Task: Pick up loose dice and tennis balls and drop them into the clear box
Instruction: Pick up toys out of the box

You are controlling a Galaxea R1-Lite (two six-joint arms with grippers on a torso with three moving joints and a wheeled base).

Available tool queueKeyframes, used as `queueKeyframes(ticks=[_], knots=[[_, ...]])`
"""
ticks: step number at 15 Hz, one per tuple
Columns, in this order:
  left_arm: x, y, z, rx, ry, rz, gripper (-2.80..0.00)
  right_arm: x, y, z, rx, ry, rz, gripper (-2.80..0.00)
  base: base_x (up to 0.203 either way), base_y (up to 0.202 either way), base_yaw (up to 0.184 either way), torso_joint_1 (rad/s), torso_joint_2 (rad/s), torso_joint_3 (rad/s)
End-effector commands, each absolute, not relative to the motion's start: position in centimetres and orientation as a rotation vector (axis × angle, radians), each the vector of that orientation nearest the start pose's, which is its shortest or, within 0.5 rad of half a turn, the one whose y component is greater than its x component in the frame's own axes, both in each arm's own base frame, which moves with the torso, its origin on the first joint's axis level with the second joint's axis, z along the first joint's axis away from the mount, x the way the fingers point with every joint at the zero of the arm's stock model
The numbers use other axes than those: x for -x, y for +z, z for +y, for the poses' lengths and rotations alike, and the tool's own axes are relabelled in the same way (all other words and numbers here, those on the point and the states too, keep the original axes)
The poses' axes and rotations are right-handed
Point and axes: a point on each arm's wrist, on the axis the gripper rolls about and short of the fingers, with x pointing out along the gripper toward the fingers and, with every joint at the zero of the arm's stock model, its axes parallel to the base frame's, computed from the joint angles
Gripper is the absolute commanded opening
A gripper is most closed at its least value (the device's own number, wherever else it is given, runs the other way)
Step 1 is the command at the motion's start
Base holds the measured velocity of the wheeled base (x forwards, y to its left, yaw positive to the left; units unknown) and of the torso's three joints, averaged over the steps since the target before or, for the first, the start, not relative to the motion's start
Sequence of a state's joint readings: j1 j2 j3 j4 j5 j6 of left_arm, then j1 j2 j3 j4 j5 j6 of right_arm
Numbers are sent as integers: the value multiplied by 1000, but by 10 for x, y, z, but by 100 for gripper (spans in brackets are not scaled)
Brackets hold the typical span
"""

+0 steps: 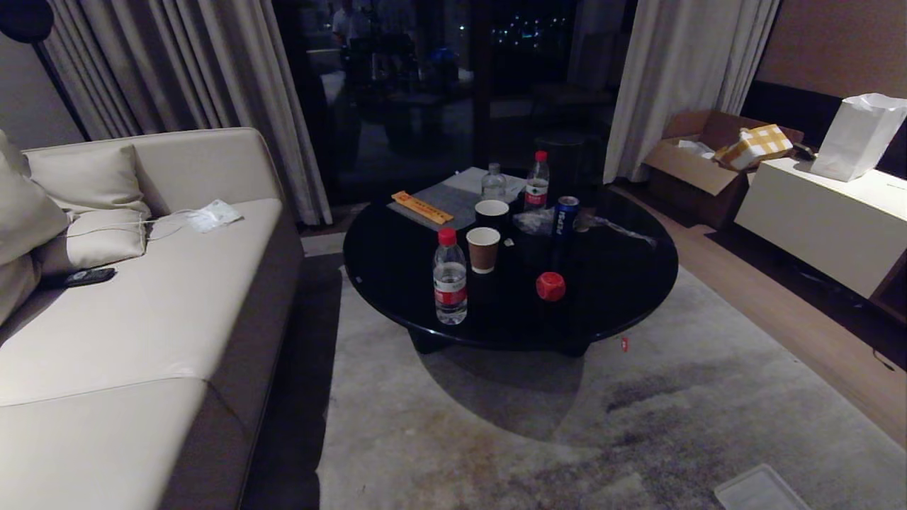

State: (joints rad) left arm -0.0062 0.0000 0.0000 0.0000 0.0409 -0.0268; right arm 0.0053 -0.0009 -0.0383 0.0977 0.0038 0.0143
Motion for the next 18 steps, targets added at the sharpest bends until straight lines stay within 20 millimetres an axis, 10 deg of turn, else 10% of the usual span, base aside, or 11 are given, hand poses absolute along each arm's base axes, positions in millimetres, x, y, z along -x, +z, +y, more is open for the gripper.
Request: queueKeyframes(ticks=[1, 18], knots=[[23, 75, 1, 28, 35, 3, -280, 26, 76, 0, -14, 10, 61, -280, 187, 0, -2, 2, 4, -1], [23, 75, 1, 29, 35, 3, -280, 26, 76, 0, -14, 10, 61, -280, 183, 0, 0, 2, 3, 3]])
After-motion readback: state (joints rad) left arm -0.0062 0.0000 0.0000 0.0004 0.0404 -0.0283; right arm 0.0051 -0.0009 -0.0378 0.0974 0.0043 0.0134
